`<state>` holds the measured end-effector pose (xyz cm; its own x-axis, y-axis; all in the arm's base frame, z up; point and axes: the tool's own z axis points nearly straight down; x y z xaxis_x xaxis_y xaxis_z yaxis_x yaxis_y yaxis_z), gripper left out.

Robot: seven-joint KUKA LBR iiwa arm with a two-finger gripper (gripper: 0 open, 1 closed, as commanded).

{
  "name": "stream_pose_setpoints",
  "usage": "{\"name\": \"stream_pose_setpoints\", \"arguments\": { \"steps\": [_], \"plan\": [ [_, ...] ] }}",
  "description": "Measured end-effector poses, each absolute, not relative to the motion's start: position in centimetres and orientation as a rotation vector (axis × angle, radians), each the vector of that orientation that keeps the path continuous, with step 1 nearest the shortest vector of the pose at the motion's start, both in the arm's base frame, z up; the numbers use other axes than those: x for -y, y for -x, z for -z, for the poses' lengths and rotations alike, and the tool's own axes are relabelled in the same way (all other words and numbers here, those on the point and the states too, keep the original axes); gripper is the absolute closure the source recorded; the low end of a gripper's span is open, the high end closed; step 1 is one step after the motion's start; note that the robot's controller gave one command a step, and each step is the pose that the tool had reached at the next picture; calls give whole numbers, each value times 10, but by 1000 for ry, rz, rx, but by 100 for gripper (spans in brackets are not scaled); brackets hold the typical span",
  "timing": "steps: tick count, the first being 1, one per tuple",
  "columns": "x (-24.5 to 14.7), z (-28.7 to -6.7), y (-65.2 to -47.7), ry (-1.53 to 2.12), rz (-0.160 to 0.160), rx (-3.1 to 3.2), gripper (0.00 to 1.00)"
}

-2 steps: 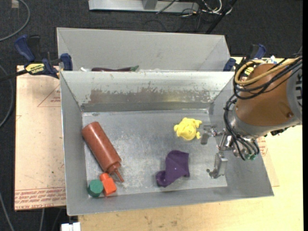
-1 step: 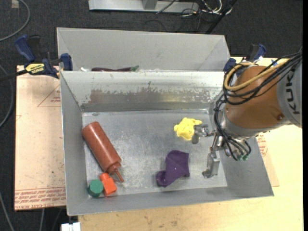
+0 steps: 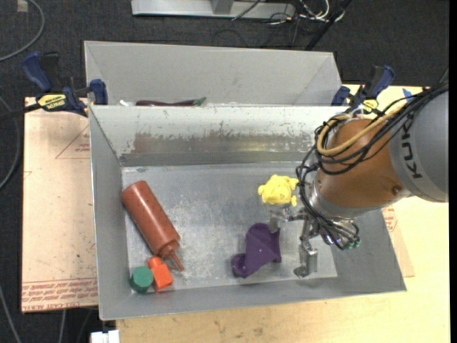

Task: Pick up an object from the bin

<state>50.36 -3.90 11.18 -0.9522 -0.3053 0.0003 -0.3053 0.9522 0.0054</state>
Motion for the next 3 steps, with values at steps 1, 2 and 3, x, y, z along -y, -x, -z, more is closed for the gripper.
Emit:
{"name": "stream_pose_setpoints", "arguments": {
  "steps": [1, 2, 3],
  "plan": [
    [39, -102, -502, -567, 5, 3087, 0],
    [-8, -96, -499, -647, 9, 3071, 0],
    [-24, -74, -503, -351, 7, 3119, 100]
  ]
}}
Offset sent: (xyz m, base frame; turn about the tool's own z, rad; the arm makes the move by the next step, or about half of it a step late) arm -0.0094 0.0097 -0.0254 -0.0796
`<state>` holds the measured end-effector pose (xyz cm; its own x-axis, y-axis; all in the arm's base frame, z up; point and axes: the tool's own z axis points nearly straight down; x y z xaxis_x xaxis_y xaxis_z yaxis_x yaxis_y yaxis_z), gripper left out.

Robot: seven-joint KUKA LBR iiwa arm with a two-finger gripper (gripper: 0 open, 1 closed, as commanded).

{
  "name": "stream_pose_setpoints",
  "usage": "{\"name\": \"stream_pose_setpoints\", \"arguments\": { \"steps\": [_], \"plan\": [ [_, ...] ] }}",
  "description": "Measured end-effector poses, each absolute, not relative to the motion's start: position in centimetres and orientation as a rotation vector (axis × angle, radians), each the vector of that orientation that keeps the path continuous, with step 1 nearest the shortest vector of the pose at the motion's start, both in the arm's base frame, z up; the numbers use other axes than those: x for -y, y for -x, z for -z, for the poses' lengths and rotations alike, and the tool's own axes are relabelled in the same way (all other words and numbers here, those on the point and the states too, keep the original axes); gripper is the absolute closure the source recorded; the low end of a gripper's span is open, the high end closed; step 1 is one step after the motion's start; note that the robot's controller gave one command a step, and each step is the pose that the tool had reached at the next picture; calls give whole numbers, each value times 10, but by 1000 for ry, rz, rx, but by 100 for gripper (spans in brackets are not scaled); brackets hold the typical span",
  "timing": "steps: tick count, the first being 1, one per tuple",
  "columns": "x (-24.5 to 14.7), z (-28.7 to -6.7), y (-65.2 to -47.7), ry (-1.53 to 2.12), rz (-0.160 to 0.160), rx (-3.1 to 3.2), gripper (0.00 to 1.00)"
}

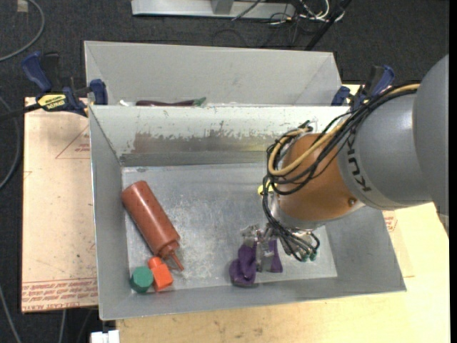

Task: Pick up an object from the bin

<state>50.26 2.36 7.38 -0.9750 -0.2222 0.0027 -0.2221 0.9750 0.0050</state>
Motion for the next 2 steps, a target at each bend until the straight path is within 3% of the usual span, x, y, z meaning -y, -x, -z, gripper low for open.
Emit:
{"name": "stream_pose_setpoints", "arguments": {
  "steps": [1, 2],
  "plan": [
    [-24, -74, -503, -351, 7, 3119, 100],
    [-32, -187, -514, -393, 8, 3116, 100]
  ]
}}
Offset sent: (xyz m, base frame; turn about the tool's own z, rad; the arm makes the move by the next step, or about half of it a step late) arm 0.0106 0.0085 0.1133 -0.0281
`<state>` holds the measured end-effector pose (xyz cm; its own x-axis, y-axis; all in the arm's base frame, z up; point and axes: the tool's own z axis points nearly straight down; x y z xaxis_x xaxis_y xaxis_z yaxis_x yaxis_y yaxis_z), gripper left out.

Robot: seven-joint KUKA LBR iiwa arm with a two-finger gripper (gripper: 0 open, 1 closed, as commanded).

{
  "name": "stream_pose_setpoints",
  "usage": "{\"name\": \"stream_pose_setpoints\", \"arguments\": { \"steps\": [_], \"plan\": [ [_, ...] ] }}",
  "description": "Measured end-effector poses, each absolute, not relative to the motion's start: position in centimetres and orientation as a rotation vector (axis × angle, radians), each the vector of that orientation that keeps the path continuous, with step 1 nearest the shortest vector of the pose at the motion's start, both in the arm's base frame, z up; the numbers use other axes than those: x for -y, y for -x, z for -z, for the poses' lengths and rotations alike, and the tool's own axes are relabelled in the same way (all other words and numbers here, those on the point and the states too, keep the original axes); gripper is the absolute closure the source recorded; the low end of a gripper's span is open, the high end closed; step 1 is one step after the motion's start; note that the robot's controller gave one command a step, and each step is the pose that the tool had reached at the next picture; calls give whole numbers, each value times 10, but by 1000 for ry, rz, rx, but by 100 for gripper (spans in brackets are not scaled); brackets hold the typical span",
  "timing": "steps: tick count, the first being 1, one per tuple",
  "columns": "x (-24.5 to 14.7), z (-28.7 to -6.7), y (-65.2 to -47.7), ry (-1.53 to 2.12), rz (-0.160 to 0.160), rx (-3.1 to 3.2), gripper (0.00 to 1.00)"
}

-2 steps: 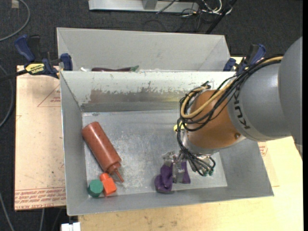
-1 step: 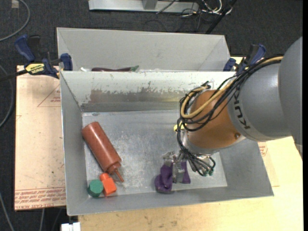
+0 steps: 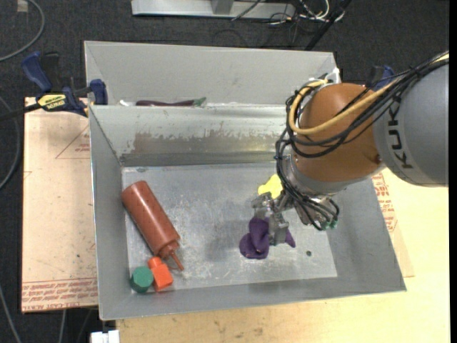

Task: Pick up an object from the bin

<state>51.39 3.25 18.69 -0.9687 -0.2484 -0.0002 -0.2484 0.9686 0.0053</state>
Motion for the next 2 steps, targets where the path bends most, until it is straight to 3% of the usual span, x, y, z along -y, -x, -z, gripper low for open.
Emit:
{"name": "stream_pose_setpoints", "arguments": {
  "steps": [1, 2],
  "plan": [
    [-33, -187, -514, -394, 8, 3116, 100],
    [-47, -285, -514, -413, 9, 3117, 100]
  ]
}}
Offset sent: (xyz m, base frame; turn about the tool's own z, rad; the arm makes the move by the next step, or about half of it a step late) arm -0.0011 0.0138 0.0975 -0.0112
